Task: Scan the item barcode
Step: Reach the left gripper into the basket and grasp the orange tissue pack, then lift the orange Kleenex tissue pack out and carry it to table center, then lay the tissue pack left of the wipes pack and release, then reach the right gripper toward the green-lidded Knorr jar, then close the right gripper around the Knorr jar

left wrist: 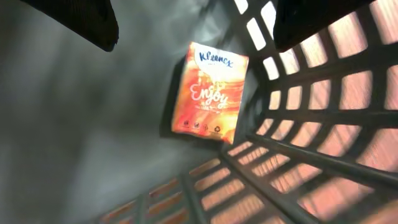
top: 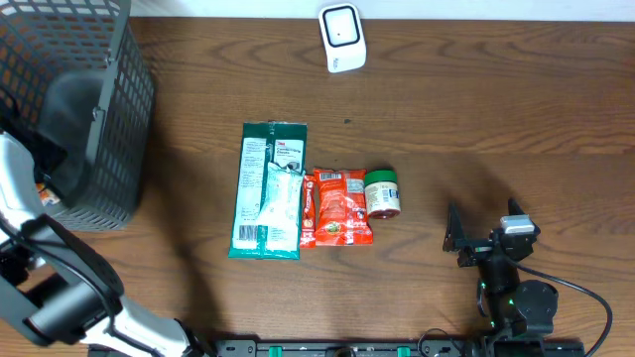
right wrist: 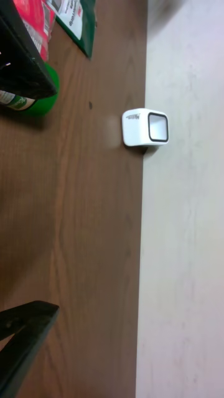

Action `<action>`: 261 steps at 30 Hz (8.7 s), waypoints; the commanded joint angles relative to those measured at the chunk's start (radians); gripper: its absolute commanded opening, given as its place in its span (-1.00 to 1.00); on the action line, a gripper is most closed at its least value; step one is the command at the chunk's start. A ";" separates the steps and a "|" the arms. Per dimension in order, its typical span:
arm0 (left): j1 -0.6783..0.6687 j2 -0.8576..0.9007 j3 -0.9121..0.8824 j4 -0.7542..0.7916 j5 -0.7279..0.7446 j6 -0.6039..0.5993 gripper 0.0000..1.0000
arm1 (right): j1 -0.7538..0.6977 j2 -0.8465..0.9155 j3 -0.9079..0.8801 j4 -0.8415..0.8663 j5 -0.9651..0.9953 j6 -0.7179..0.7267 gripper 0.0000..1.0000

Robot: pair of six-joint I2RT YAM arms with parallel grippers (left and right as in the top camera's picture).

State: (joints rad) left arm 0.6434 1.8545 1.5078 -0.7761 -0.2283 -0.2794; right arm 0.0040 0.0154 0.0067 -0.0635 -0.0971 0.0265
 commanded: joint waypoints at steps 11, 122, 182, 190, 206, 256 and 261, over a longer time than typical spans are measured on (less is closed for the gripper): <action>0.026 0.220 -0.007 0.053 -0.019 0.017 0.69 | -0.010 -0.002 -0.001 -0.004 0.002 0.002 0.99; -0.923 -0.320 -0.477 0.008 0.235 -0.090 -0.10 | -0.010 -0.002 -0.001 -0.004 0.002 0.002 0.99; -0.935 -0.558 -0.451 0.060 0.111 -0.074 0.85 | -0.010 -0.002 -0.001 -0.004 0.002 0.002 0.99; -0.935 -0.558 -0.451 0.060 0.111 -0.074 0.85 | -0.010 -0.002 -0.001 -0.004 0.002 0.002 0.99; -0.935 -0.558 -0.451 0.060 0.111 -0.074 0.86 | -0.010 -0.001 0.102 -0.070 -0.013 0.074 0.99; -0.935 -0.557 -0.451 0.060 0.111 -0.074 0.86 | 0.297 1.576 1.575 -1.321 -0.058 0.352 0.99; -0.935 -0.557 -0.451 0.060 0.111 -0.074 0.86 | 0.354 1.685 1.575 -1.295 0.002 0.385 0.96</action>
State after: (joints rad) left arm -0.2916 1.2999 1.0351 -0.7136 -0.1047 -0.3622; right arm 0.3302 1.6493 1.5677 -1.3701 -0.1520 0.3637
